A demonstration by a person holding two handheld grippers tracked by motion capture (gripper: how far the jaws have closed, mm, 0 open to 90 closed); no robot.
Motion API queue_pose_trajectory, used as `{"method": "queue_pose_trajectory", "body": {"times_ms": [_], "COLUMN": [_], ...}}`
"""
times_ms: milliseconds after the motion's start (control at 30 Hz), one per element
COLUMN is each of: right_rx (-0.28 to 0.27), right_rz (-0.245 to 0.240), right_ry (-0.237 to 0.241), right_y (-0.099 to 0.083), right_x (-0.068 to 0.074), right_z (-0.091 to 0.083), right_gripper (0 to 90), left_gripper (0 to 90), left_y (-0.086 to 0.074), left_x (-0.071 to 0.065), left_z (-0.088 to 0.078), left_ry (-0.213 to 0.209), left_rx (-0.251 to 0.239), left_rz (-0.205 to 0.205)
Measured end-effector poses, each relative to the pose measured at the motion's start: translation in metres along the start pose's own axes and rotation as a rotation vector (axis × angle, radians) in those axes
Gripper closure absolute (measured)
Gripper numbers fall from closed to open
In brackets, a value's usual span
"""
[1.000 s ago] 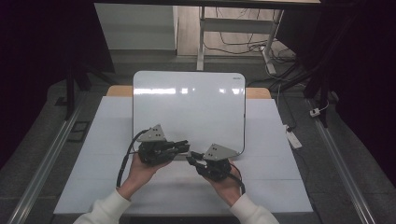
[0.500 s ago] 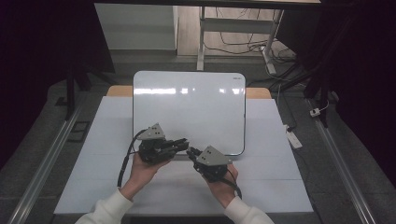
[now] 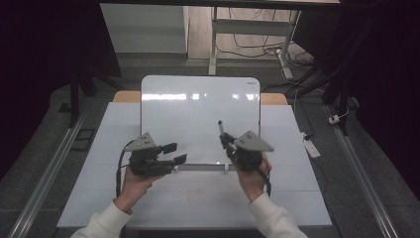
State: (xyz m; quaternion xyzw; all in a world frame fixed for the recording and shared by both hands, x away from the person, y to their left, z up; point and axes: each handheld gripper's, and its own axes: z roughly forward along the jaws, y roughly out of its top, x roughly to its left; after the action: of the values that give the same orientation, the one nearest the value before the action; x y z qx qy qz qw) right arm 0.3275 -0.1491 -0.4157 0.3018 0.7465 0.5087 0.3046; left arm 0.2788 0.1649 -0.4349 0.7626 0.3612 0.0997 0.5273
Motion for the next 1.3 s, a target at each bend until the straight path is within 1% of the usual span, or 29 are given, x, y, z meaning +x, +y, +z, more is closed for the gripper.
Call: {"method": "queue_pose_trajectory", "body": {"times_ms": [67, 133, 200, 267, 300, 367, 400, 467, 567, 667, 733, 900, 933, 1067, 1133, 1200, 1300], "right_rx": [0.005, 0.024, 0.046, 0.072, 0.087, 0.12, 0.134, 0.153, 0.181, 0.19, 0.194, 0.197, 0.195, 0.187, 0.181, 0.166, 0.14], "right_rz": [0.048, 0.093, 0.11, 0.125, 0.14, 0.172, 0.179, 0.194, 0.208, 0.247, 0.258, 0.253, 0.247, 0.188, 0.179, 0.166, 0.15], "right_ry": [-0.045, -0.076, -0.115, -0.156, -0.171, -0.191, -0.206, -0.219, -0.246, -0.264, -0.265, -0.298, -0.309, -0.34, -0.339, -0.34, -0.323], "right_y": [0.008, 0.015, 0.021, 0.027, 0.03, 0.033, 0.034, 0.036, 0.039, 0.039, 0.039, 0.037, 0.037, 0.038, 0.038, 0.038, 0.038], "right_x": [-0.022, -0.042, -0.057, -0.07, -0.076, -0.086, -0.091, -0.096, -0.104, -0.114, -0.117, -0.116, -0.115, -0.109, -0.107, -0.106, -0.105], "right_z": [0.004, 0.01, 0.017, 0.024, 0.027, 0.035, 0.039, 0.044, 0.053, 0.062, 0.067, 0.079, 0.08, 0.082, 0.081, 0.079, 0.074], "right_gripper": [81.4, 81.3, 81.3, 81.3, 81.3, 81.3, 81.3, 81.3, 81.2, 81.2, 81.1, 80.7, 80.7, 79.5, 77.4, 71.8, 70.5], "left_gripper": [39.5, 38.6, 37.9, 37.0, 36.5, 36.3, 36.1, 35.7, 34.9, 34.4, 34.1, 33.1, 32.9, 32.4, 32.3, 32.2, 32.1], "left_y": [-0.012, -0.025, -0.037, -0.047, -0.052, -0.061, -0.063, -0.068, -0.073, -0.076, -0.077, -0.079, -0.079, -0.08, -0.08, -0.08, -0.081], "left_x": [0.005, 0.01, 0.015, 0.019, 0.021, 0.026, 0.027, 0.029, 0.032, 0.034, 0.035, 0.036, 0.035, 0.035, 0.035, 0.036, 0.036], "left_z": [-0.01, -0.021, -0.03, -0.038, -0.042, -0.049, -0.051, -0.056, -0.059, -0.06, -0.061, -0.06, -0.06, -0.06, -0.06, -0.06, -0.06], "left_ry": [0.044, 0.077, 0.107, 0.136, 0.146, 0.153, 0.155, 0.159, 0.162, 0.165, 0.168, 0.168, 0.167, 0.167, 0.167, 0.168, 0.168], "left_rx": [0.031, 0.053, 0.074, 0.091, 0.097, 0.101, 0.101, 0.101, 0.102, 0.102, 0.103, 0.111, 0.112, 0.115, 0.113, 0.113, 0.113], "left_rz": [0.004, 0.001, -0.004, -0.01, -0.016, -0.037, -0.044, -0.055, -0.068, -0.074, -0.076, -0.074, -0.072, -0.07, -0.071, -0.072, -0.072]}}
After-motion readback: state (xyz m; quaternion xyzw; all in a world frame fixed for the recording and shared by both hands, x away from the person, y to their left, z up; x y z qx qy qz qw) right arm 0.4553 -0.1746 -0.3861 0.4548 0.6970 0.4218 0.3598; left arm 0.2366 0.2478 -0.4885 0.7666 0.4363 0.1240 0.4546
